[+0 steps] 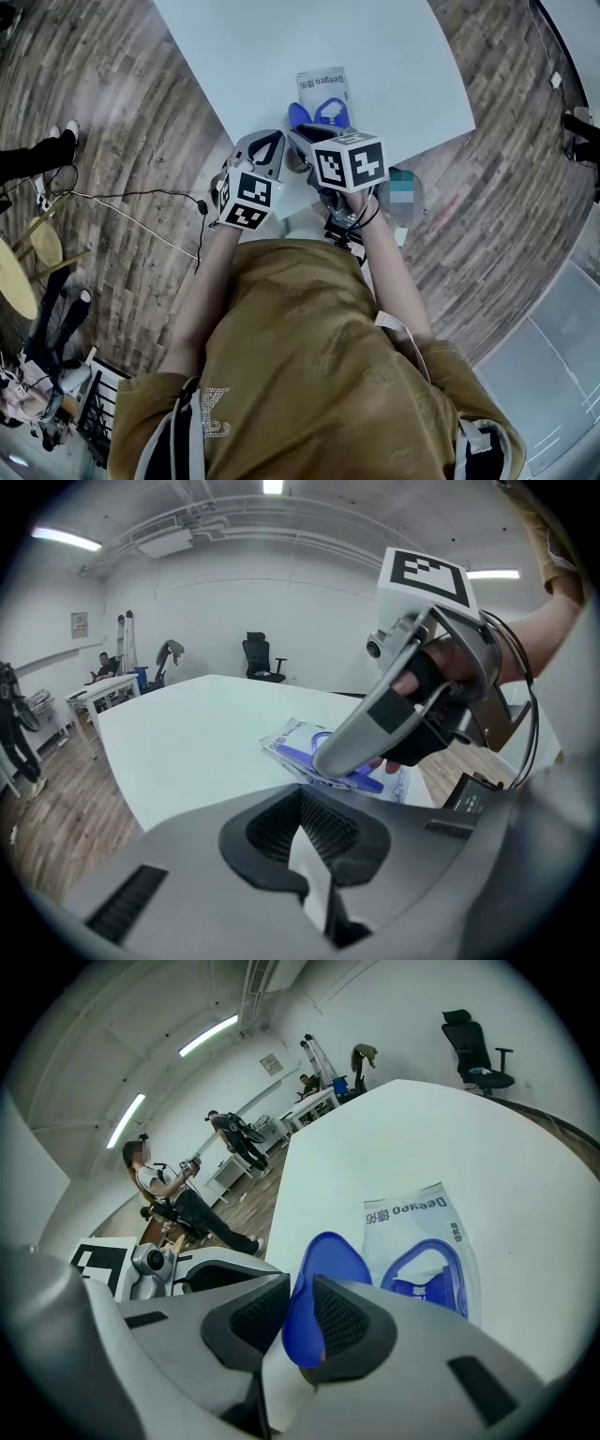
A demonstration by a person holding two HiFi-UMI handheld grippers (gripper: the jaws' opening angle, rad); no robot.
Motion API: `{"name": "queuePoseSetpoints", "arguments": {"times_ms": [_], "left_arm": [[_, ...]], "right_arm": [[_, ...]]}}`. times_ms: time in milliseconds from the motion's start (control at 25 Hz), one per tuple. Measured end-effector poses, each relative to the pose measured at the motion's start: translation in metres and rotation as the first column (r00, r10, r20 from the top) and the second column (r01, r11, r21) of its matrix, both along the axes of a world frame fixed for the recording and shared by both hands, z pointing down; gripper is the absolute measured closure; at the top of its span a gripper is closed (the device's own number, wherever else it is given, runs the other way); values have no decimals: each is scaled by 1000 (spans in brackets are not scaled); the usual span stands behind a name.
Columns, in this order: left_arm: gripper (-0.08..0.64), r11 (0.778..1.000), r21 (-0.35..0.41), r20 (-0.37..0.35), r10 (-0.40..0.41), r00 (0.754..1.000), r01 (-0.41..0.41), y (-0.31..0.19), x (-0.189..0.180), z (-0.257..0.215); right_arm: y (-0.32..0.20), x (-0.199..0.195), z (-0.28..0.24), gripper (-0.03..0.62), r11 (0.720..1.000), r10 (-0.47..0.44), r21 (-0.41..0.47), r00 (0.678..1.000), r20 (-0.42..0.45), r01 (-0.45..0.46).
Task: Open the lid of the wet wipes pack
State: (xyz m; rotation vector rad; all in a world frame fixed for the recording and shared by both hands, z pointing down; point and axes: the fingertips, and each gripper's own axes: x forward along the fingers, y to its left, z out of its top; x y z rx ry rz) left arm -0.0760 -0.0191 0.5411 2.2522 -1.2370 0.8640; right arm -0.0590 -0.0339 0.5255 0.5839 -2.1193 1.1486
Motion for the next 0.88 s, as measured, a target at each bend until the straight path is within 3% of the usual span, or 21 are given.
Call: {"name": "queuePoseSetpoints", "arguments": {"times_ms": [360, 640, 880], "left_arm": [[558, 997, -21, -38, -71, 997, 70, 1, -20, 3], [558, 997, -17, -62, -76, 995, 75, 0, -23, 4], [558, 997, -6, -73, -79, 994, 79, -3, -20, 1]], "right_arm": [[10, -19, 19, 520, 997, -72, 22, 996, -52, 73], [14, -18, 49, 520, 998, -11, 54, 990, -137, 19], [11, -13, 48, 520, 996, -13, 86, 989, -150, 26]]}}
